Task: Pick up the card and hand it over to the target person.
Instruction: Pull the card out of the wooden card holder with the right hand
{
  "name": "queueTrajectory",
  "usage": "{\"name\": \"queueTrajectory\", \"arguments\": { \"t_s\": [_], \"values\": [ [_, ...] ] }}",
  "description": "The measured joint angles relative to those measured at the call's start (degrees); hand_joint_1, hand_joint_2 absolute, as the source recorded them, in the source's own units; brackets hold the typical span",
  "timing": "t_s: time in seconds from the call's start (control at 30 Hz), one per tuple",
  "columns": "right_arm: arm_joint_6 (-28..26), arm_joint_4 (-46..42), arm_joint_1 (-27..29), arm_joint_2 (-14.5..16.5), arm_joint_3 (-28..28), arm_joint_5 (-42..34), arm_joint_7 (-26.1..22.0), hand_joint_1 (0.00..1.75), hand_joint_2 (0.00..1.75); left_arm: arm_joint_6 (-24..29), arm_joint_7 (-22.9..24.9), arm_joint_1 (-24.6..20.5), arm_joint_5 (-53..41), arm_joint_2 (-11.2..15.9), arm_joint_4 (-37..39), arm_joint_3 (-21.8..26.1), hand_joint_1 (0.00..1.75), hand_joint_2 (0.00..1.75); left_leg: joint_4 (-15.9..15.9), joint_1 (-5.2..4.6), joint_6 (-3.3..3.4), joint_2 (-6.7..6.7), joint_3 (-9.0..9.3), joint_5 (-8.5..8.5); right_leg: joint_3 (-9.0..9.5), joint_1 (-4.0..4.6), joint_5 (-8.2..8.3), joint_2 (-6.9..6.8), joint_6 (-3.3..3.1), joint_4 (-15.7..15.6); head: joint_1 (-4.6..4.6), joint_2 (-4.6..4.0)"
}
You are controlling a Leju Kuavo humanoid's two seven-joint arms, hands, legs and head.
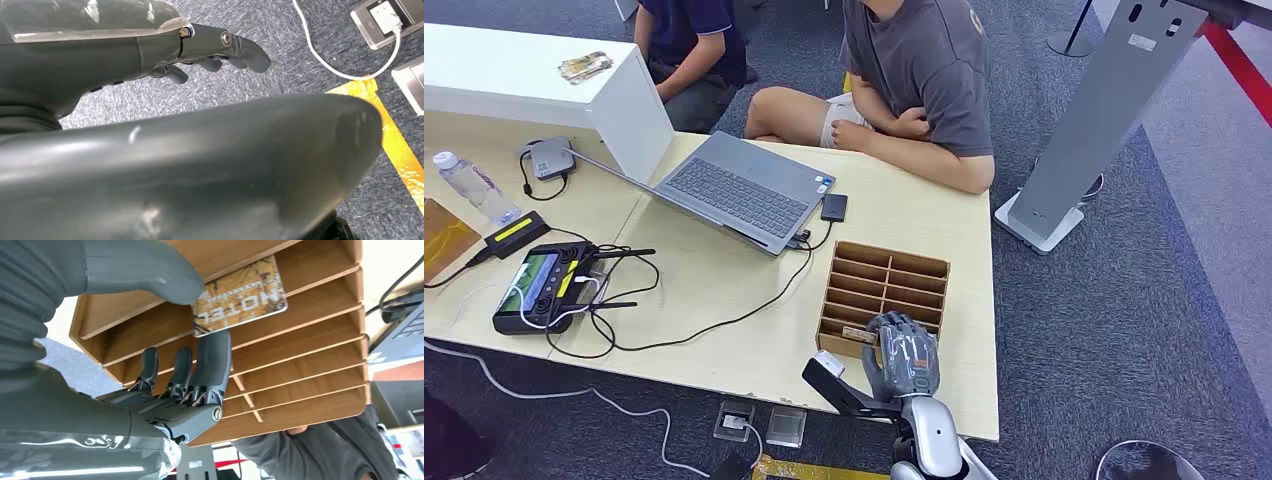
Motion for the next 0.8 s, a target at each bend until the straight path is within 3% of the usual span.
{"name": "queueTrajectory", "arguments": {
  "t_s": [0.8],
  "values": [
    [-0.4, 5.8, -1.5, 1.7, 1.2, -0.5, -0.7, 1.06, 1.75, 0.9, -0.2, 0.1, 0.9, -0.1, 0.2, 1.0, 0.0, 0.0, 0.0, 0.0, -0.01, 0.0, 0.03, 0.01, 0.04, 0.0, 0.01, 0.0, 0.0, 0.0, 0.0, 0.0]
  ]
}}
